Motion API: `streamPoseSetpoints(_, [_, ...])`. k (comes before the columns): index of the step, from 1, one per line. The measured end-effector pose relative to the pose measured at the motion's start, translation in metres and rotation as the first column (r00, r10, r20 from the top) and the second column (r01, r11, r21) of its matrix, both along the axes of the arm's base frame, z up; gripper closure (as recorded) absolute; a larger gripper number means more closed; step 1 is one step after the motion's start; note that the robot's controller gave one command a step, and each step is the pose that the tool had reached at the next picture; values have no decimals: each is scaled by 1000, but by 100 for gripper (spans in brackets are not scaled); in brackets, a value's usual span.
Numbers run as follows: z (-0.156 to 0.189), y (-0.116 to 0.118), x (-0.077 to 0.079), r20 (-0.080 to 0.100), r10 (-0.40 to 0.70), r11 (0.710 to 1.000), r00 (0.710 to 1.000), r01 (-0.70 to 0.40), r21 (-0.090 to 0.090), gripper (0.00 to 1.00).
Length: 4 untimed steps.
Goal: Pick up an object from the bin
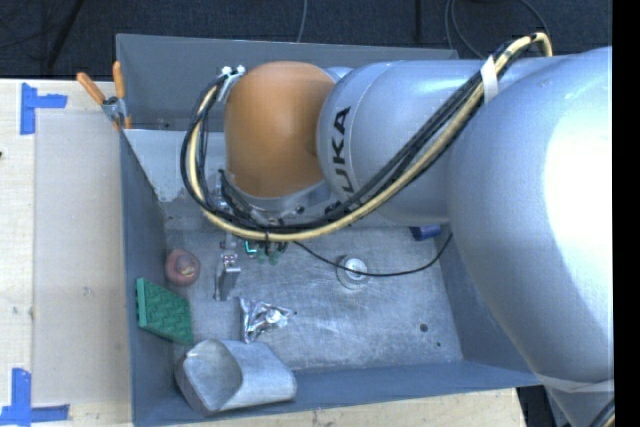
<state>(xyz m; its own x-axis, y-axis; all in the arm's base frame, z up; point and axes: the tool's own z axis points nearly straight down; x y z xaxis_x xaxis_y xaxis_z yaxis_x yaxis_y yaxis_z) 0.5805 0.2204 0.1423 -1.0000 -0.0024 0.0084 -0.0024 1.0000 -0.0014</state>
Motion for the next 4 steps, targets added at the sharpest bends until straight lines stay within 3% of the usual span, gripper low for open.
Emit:
streamPoseSetpoints(1, [-73,4,-4,10,146,989,989,-146,3,0])
streamPoseSetpoints(2, [-69,-80,-16,12,-89,996,996,89,3,0])
streamPoseSetpoints(3, [-67,-109,-57,6,8,1000,1000,-8,1,0])
streamPoseSetpoints(4, [-70,-142,-85,19,243,970,970,-243,2,0])
